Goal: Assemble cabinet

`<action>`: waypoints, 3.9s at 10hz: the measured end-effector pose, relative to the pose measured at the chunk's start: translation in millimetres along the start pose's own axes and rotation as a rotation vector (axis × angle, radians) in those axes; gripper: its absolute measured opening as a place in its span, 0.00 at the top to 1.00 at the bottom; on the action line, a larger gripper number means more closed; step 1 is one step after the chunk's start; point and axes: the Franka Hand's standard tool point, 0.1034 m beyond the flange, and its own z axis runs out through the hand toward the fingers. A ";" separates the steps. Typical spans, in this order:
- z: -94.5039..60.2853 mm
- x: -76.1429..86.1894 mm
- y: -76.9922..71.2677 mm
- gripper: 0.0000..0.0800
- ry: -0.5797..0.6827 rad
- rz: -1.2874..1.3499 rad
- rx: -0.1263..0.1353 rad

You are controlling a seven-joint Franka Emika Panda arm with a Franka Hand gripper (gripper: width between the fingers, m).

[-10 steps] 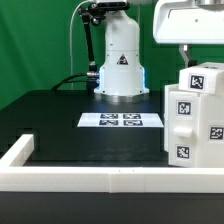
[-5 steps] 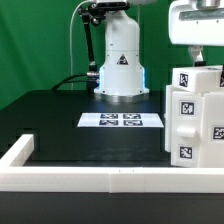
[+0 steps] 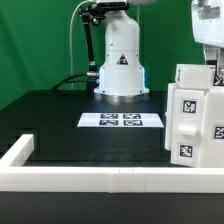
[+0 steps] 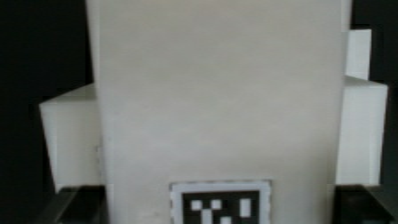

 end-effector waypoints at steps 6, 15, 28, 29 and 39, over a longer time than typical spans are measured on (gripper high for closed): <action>-4.1 -11.0 2.1 0.00 -0.068 0.031 -0.013; -23.5 -27.2 -7.7 0.00 -0.109 -0.538 -0.019; -25.0 -17.5 -7.7 0.00 -0.086 -2.370 -0.014; -24.1 -12.1 -10.1 0.00 -0.083 -2.727 0.002; -5.2 14.0 -7.6 0.00 -0.029 -3.189 -0.026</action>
Offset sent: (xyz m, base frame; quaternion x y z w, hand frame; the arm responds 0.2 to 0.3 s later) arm 0.0018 0.0000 0.0050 0.0011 -0.0261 0.0033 0.9997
